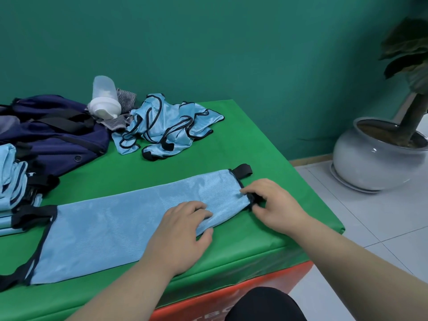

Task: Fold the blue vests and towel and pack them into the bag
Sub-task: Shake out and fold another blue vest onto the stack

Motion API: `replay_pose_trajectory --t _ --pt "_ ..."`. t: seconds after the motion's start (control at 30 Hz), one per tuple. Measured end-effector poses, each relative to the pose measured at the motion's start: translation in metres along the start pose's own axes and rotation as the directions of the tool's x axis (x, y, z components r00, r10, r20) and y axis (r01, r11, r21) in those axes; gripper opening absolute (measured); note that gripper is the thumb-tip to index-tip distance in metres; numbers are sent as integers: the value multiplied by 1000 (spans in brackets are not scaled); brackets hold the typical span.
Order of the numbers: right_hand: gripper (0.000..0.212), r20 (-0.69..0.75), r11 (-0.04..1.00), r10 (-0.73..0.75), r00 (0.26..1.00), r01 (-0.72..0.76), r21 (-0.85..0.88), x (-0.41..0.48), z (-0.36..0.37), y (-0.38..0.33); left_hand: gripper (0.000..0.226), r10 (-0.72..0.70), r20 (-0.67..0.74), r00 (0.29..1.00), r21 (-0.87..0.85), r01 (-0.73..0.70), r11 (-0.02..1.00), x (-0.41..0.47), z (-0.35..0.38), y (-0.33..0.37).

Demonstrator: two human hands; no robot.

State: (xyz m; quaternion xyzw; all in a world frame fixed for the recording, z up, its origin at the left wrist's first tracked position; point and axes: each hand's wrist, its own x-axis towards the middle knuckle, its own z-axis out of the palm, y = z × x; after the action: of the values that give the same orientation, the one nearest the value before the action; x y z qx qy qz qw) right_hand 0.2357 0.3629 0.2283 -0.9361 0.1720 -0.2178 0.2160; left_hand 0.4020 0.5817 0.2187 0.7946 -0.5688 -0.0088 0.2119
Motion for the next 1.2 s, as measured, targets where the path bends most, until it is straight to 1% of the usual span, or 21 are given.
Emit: replay_pose_trajectory --t 0.1,0.23,0.3,0.4,0.43,0.5,0.57,0.67,0.73,0.8,0.87,0.9,0.93,1.0,1.1,1.13,1.2 --pt "48 31 999 -11 999 10 36 -2 -4 -3 52 3 14 1000 15 -3 1000 0 -2 4" --pt "59 111 999 18 994 -23 45 -5 -14 -10 50 16 64 998 61 -20 998 2 -6 9" --pt "64 132 999 22 991 -19 -26 -9 -16 -18 49 28 87 996 89 -36 995 4 -9 12" --pt "64 91 992 5 996 6 -125 -17 -6 -38 46 36 152 988 171 -62 983 6 -17 19" --pt "63 76 990 -1 997 12 -140 -19 -2 -46 49 35 178 983 190 -69 979 4 -20 21" --pt "63 74 989 -7 997 18 -144 -20 8 -65 63 22 200 980 169 -57 984 -9 -30 22" --pt "63 94 994 -26 995 36 -106 -17 17 -83 68 -18 144 989 124 0 992 -33 -43 17" --pt "62 166 998 -51 985 58 -40 2 31 -118 60 -132 33 991 21 132 991 -85 -60 -10" --pt "62 235 995 -99 967 103 -5 20 44 -148 55 -226 -42 973 -9 226 974 -123 -69 -31" --pt "62 310 985 -165 936 171 8 41 61 -180 47 -312 -165 936 -26 312 950 -150 -78 -51" --pt "60 369 974 -221 903 226 32 64 82 -209 42 -441 -286 851 -59 444 894 -167 -88 -63" --pt "56 388 968 -244 889 246 44 75 93 -222 43 -476 -311 822 -57 484 873 -172 -92 -67" --pt "52 401 962 -266 876 267 54 86 104 -233 44 -500 -318 806 -46 513 857 -177 -97 -70" --pt "45 434 952 -290 853 302 43 106 122 -250 44 -559 -253 790 -58 564 824 -184 -104 -76" --pt "41 504 951 -260 824 309 -14 133 140 -268 43 -586 -225 779 -44 593 804 -191 -102 -89" --pt "40 529 952 -244 813 303 -28 141 145 -272 42 -580 -223 783 -23 591 806 -191 -100 -92" --pt "41 576 955 -216 789 292 -42 153 153 -277 38 -559 -286 778 9 586 811 -189 -95 -99"
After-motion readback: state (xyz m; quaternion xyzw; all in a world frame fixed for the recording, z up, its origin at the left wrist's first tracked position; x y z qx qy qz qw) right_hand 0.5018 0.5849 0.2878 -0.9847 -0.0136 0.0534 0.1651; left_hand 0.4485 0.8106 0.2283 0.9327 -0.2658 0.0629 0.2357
